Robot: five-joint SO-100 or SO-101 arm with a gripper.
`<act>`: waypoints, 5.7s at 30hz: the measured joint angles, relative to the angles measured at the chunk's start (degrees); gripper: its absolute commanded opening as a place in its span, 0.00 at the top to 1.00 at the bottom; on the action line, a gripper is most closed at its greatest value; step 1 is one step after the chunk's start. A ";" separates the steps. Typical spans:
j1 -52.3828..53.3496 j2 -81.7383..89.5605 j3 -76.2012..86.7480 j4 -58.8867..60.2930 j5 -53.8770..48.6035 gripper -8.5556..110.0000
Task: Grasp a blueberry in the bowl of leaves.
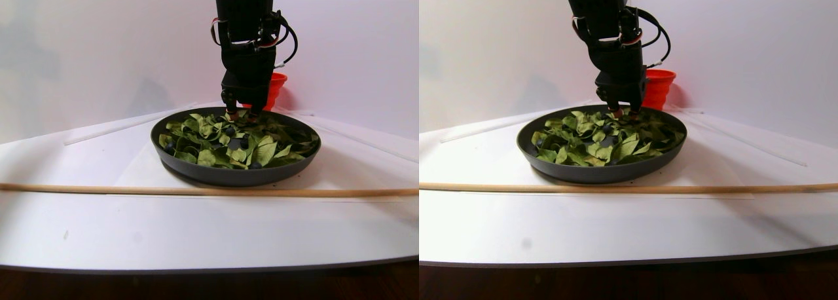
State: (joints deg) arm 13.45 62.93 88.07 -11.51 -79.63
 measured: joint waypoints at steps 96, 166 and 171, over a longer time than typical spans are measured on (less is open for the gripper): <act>2.99 6.42 10.11 -4.31 -13.01 0.80; 2.64 -0.09 8.61 -6.86 -3.78 0.83; 2.55 -0.18 8.61 -6.86 -3.78 0.84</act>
State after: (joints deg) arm 16.00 62.75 96.68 -18.37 -83.41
